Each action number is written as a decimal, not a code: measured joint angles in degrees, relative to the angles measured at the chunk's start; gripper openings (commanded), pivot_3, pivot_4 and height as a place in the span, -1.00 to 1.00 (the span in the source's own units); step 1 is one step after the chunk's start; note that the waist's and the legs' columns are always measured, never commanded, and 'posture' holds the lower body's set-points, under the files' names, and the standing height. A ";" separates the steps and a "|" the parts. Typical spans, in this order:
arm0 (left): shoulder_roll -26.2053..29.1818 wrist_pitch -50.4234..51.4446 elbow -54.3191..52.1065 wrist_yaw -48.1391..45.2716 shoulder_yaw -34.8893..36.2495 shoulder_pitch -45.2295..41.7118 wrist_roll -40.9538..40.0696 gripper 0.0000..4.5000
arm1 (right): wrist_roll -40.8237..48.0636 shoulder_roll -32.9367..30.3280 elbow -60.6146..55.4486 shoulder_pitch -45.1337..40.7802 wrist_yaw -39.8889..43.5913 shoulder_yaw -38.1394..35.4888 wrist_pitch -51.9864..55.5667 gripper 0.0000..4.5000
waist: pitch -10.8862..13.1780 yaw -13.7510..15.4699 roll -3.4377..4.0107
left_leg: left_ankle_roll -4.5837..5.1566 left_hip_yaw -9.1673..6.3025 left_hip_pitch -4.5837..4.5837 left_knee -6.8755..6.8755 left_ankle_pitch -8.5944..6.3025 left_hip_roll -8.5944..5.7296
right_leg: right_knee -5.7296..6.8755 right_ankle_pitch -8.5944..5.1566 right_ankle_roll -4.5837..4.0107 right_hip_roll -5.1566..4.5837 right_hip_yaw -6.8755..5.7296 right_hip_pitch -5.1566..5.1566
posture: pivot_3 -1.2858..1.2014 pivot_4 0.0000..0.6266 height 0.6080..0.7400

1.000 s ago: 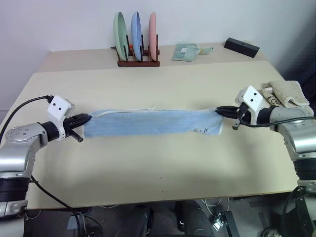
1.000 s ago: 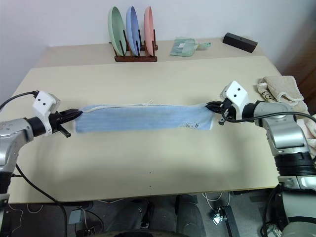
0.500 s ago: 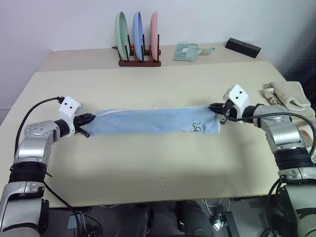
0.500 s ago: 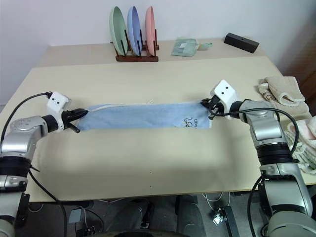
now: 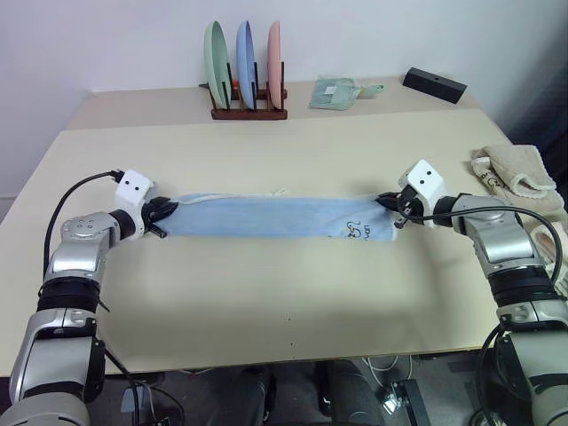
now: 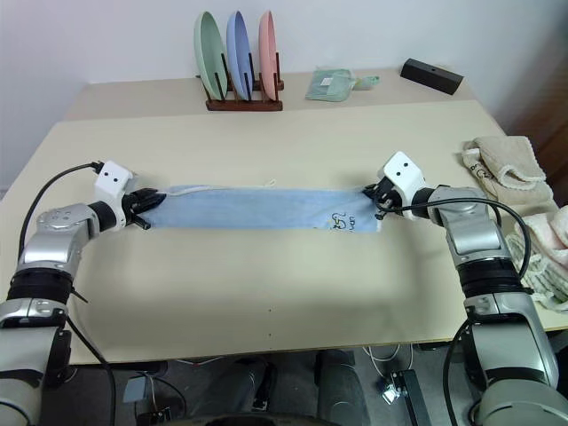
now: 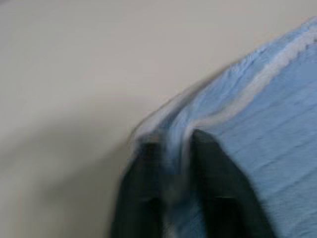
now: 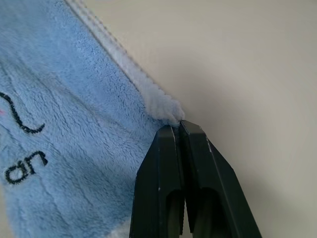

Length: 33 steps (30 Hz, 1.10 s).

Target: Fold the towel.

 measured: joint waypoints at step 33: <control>-9.04 17.87 -49.21 -4.29 -7.40 11.57 -15.13 0.77 | 49.02 22.56 -51.36 27.11 -33.05 -43.35 67.68 0.99 | -0.23 0.35 -0.04 | 0.02 -0.01 0.10 0.01 -0.01 0.02 | 0.01 0.03 0.04 0.01 0.11 0.14 | 0.03 -0.52 1.00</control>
